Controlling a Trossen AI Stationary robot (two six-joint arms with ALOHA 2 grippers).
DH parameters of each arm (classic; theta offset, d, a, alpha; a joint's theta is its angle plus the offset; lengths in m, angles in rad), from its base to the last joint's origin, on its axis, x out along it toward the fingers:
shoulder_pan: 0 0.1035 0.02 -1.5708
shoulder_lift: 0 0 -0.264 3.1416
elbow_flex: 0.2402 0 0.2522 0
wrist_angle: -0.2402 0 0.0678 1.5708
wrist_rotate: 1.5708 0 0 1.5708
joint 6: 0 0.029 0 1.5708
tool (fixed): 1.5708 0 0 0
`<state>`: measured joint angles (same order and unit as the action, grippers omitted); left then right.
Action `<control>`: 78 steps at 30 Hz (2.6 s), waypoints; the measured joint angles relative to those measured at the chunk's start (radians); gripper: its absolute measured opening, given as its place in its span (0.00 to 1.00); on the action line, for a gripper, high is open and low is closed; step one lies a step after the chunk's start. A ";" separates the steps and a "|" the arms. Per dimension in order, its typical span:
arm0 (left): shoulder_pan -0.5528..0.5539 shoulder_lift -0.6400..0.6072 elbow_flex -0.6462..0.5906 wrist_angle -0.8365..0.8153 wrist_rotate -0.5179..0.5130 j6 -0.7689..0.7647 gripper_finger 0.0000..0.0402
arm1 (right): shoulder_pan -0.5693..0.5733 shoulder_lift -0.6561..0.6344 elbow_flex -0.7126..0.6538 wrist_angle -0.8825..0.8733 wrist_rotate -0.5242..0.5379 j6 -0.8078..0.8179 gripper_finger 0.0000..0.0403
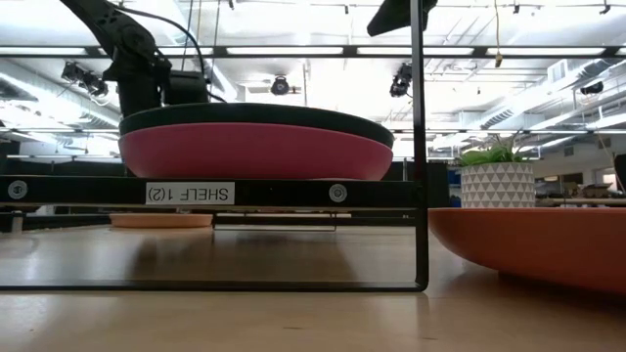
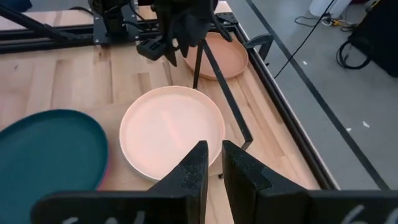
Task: Place and stack plates onto a shelf
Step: Stack the brown plate on top of the light orange plate on the shelf
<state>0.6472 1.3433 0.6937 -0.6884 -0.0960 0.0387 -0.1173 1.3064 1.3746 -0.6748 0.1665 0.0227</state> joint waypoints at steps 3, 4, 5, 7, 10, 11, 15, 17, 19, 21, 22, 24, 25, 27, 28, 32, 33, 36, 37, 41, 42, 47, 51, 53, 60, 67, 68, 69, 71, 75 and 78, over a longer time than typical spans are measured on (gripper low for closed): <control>0.000 0.030 0.000 0.017 -0.022 0.058 0.47 | 0.000 0.000 0.000 0.000 -0.005 0.014 0.13; 0.000 0.041 0.000 0.028 -0.037 0.077 0.46 | 0.000 0.000 0.000 0.000 -0.006 0.022 0.13; 0.000 0.051 0.000 0.034 -0.051 0.094 0.46 | 0.000 0.000 0.000 0.000 -0.006 0.029 0.13; 0.000 0.073 0.000 0.045 -0.061 0.131 0.45 | 0.000 0.000 0.000 0.000 -0.006 0.037 0.13; 0.000 0.109 0.000 0.054 -0.060 0.149 0.43 | 0.004 0.000 0.000 0.000 -0.006 0.050 0.13; 0.000 0.123 0.000 0.054 -0.058 0.151 0.42 | 0.006 0.000 0.000 0.000 -0.006 0.061 0.13; 0.001 0.170 0.002 0.051 -0.026 0.165 0.36 | 0.013 0.000 0.000 0.001 -0.006 0.104 0.13; 0.003 0.181 0.005 0.051 -0.013 0.164 0.31 | 0.018 0.000 0.000 0.001 -0.006 0.113 0.13; 0.002 0.185 0.004 0.054 -0.007 0.164 0.24 | 0.024 0.000 0.000 0.001 -0.005 0.114 0.13; 0.000 0.181 0.004 0.057 -0.007 0.164 0.17 | 0.027 0.000 0.000 0.001 -0.005 0.114 0.13; 0.000 0.175 0.004 0.058 -0.008 0.163 0.13 | 0.028 0.000 0.000 0.001 -0.005 0.114 0.13; 0.000 0.160 0.002 0.053 -0.008 0.160 0.05 | 0.031 0.000 0.000 0.001 -0.003 0.116 0.13; -0.001 0.153 0.002 0.046 -0.008 0.157 0.04 | 0.032 0.000 0.000 0.001 -0.003 0.116 0.13; -0.001 0.136 0.000 0.030 -0.004 0.156 0.04 | 0.033 0.000 0.000 0.001 -0.003 0.116 0.13; -0.001 0.125 0.000 0.019 0.001 0.157 0.04 | 0.033 0.000 0.000 0.001 -0.003 0.116 0.13; 0.000 0.078 0.000 -0.010 0.007 0.149 0.04 | 0.033 0.000 0.000 0.001 -0.001 0.112 0.13; 0.000 0.063 0.000 -0.017 0.010 0.136 0.04 | 0.033 0.000 0.000 0.001 0.000 0.108 0.13; 0.000 0.012 0.015 -0.054 0.031 0.093 0.04 | 0.033 0.000 0.000 0.001 0.000 0.097 0.13; 0.000 -0.006 0.027 -0.065 0.037 0.072 0.04 | 0.033 0.000 0.000 0.001 0.000 0.092 0.13; 0.000 -0.082 0.083 -0.107 0.040 0.015 0.04 | 0.033 0.000 0.000 0.001 0.000 0.080 0.13; 0.000 -0.096 0.102 -0.109 0.033 -0.004 0.04 | 0.033 0.000 0.000 0.001 0.000 0.078 0.13; -0.002 -0.139 0.223 -0.130 -0.002 -0.055 0.04 | 0.032 0.000 0.000 0.012 0.000 0.052 0.13; -0.026 -0.141 0.342 -0.130 -0.001 -0.033 0.04 | 0.032 0.000 0.000 0.023 0.000 0.044 0.13; -0.041 -0.141 0.406 -0.123 0.000 0.001 0.04 | 0.032 0.000 0.000 0.024 -0.001 0.045 0.13; -0.112 -0.141 0.575 -0.046 0.096 0.183 0.04 | 0.032 0.000 0.000 0.023 -0.003 0.066 0.13; -0.227 -0.141 0.604 0.028 0.175 0.261 0.04 | 0.032 -0.001 0.000 -0.002 0.017 0.066 0.13; -0.246 -0.141 0.604 0.028 0.178 0.261 0.04 | 0.032 -0.003 0.000 -0.029 0.029 0.063 0.13; -0.266 -0.141 0.604 0.027 0.179 0.261 0.04 | 0.032 -0.006 0.000 -0.059 0.045 0.063 0.13; -0.308 -0.140 0.604 0.021 0.180 0.262 0.04 | 0.032 -0.015 0.000 -0.123 0.080 0.070 0.13; -0.407 -0.140 0.604 0.015 0.180 0.267 0.04 | 0.028 -0.023 0.000 -0.236 0.138 0.105 0.13; -0.485 -0.130 0.604 0.011 0.182 0.273 0.04 | 0.023 -0.026 0.000 -0.293 0.187 0.142 0.13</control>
<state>0.1620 1.2134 1.2973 -0.6772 0.0860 0.3116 -0.0944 1.2808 1.3745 -0.9681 0.3533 0.1649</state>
